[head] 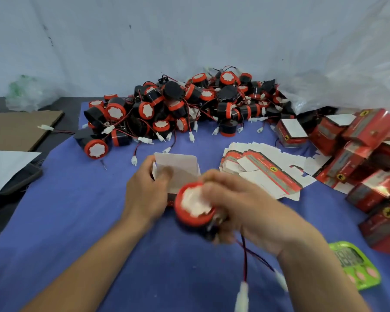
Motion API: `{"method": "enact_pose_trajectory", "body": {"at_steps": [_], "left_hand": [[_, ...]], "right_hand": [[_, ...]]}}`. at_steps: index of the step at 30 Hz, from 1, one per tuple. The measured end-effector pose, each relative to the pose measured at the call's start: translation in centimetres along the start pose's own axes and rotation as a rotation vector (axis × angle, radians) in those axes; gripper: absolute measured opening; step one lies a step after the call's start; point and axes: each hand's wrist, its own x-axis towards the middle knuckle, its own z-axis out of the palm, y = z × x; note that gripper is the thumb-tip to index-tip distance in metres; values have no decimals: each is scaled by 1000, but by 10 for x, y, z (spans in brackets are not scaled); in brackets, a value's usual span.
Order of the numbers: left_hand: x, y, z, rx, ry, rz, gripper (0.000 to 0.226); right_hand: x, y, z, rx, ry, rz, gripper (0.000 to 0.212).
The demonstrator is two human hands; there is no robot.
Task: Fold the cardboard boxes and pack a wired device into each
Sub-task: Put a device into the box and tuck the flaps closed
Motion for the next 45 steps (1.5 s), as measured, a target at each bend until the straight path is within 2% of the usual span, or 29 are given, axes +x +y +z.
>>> {"method": "enact_pose_trajectory", "body": {"at_steps": [2, 4, 6, 10, 12, 15, 17, 19, 21, 23, 25, 27, 28, 32, 34, 37, 41, 43, 45], "left_hand": [[0, 0, 0, 8, 61, -11, 21], [-1, 1, -2, 5, 81, -21, 28], [-1, 2, -2, 3, 69, -28, 26], [0, 1, -2, 1, 60, -62, 14], [0, 1, -2, 0, 39, -75, 13], [-2, 4, -3, -29, -3, -72, 11], [-5, 5, -4, -81, -5, -39, 18], [-7, 6, -5, -168, -5, -16, 20], [-7, 8, -6, -234, 2, -10, 16], [-9, 9, -6, -237, 22, -3, 22], [-9, 9, -5, -201, 32, 17, 27], [-10, 7, -4, -138, 32, 54, 25], [-11, 7, -4, -86, 29, 77, 25], [-17, 8, -3, -14, -32, 206, 22], [-17, 9, -5, -138, -110, 236, 29], [-13, 9, -3, -354, -189, 127, 35], [-15, 10, 1, -298, -238, 134, 55], [-16, 10, 0, -277, -269, 169, 54], [-17, 12, -2, -271, -301, 169, 44]], "right_hand": [[1, 7, 10, -354, -164, 93, 12], [6, 12, 14, -613, -190, 175, 16], [12, 16, 8, -694, -44, 149, 13], [23, 27, -12, -747, 558, 8, 13], [26, 35, -15, -832, 698, -16, 19], [30, 42, -11, -871, 777, 8, 33], [29, 44, -13, -885, 751, 56, 45], [23, 44, -14, -997, 616, 109, 59], [18, 44, -15, -1063, 532, 81, 55], [19, 42, -17, -901, 609, -46, 43], [20, 34, -14, -631, 688, -180, 41], [19, 23, -9, -399, 646, -285, 43], [17, 18, -5, -368, 603, -338, 47], [14, 13, 18, -622, 467, -462, 59], [16, 16, 24, -709, 443, -457, 62], [18, 20, 22, -909, 501, -438, 62], [21, 29, 18, -1248, 646, -384, 66], [23, 34, 16, -1291, 627, -368, 67], [25, 35, 15, -1286, 590, -330, 65]]}}
